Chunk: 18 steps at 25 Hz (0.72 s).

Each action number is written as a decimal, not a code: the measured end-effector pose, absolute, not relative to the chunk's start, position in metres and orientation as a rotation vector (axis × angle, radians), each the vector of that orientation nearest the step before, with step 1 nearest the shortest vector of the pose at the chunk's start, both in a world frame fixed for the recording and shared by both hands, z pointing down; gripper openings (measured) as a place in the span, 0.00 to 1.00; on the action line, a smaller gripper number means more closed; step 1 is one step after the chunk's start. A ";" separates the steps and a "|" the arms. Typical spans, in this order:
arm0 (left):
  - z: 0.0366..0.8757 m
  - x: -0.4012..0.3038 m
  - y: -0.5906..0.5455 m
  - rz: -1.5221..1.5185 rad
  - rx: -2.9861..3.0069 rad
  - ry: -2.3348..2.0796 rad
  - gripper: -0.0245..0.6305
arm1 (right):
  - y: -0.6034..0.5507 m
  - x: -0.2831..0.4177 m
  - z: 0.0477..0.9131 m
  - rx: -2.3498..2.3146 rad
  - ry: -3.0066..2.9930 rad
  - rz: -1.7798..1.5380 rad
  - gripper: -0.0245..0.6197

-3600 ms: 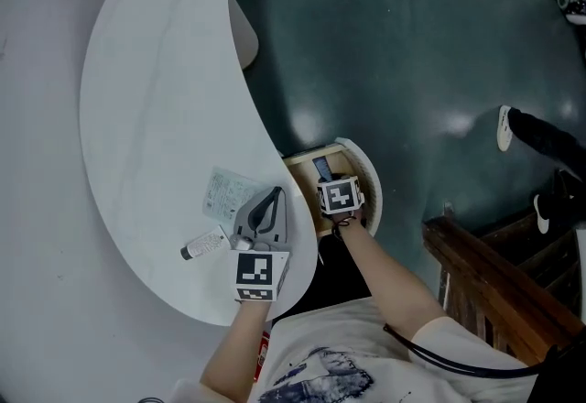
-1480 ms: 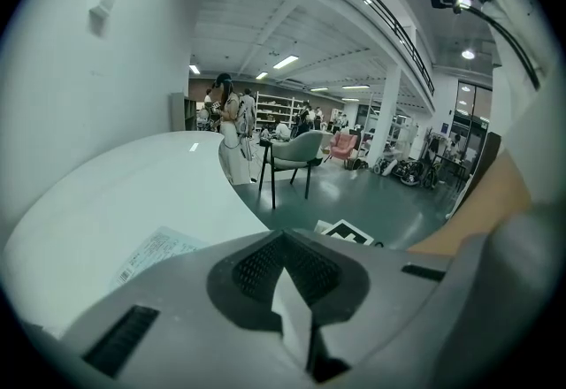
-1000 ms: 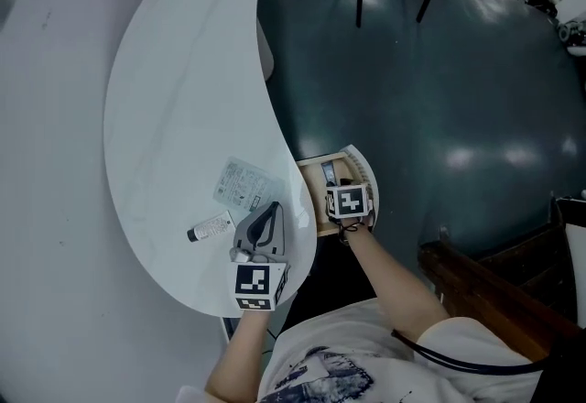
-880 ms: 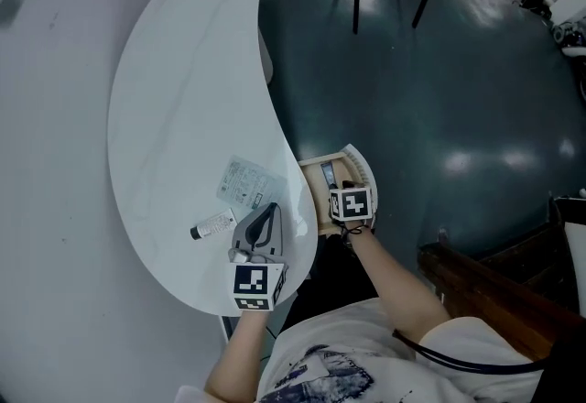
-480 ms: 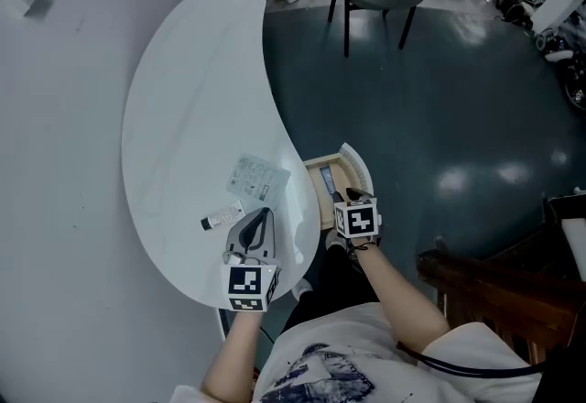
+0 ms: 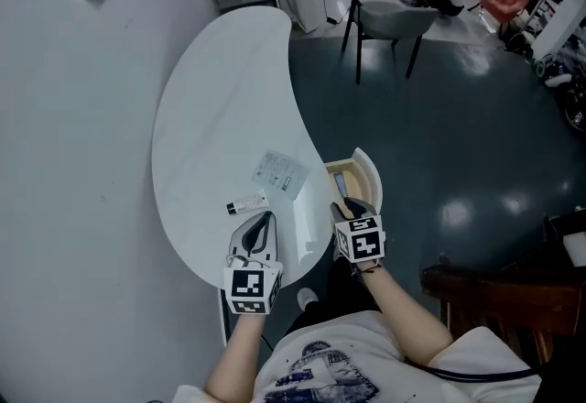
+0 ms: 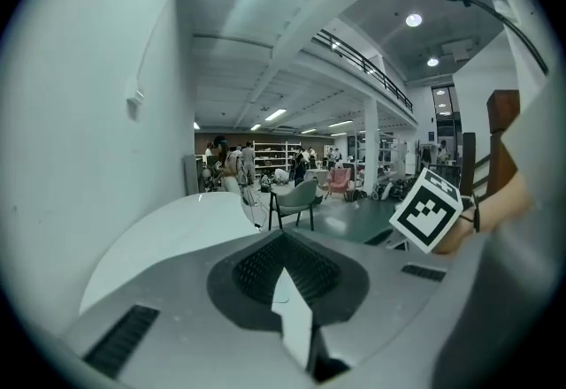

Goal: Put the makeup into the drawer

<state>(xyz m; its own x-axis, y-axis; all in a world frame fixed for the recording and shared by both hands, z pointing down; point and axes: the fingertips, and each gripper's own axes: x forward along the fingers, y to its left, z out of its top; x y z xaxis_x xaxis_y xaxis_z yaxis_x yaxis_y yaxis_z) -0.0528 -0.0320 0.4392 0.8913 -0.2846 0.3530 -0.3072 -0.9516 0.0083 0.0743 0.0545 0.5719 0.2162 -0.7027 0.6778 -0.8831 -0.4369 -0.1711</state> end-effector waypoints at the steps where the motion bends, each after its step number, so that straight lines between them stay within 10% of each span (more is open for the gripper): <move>1: 0.434 -0.061 -0.031 0.530 2.995 -0.480 0.11 | 0.051 0.066 0.560 2.247 -1.529 1.010 0.25; 18: 0.373 -0.177 -0.045 0.375 3.001 -0.664 0.11 | 0.022 -0.056 0.418 2.267 -1.847 0.696 0.24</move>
<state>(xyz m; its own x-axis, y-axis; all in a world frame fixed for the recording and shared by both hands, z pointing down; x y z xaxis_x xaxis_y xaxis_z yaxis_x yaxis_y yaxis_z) -0.1773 -0.0453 0.3727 0.8785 -0.4103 0.2447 -0.4213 -0.9069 -0.0080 -0.0564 0.0221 0.4182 0.1414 -0.8913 0.4309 -0.9539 -0.2390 -0.1813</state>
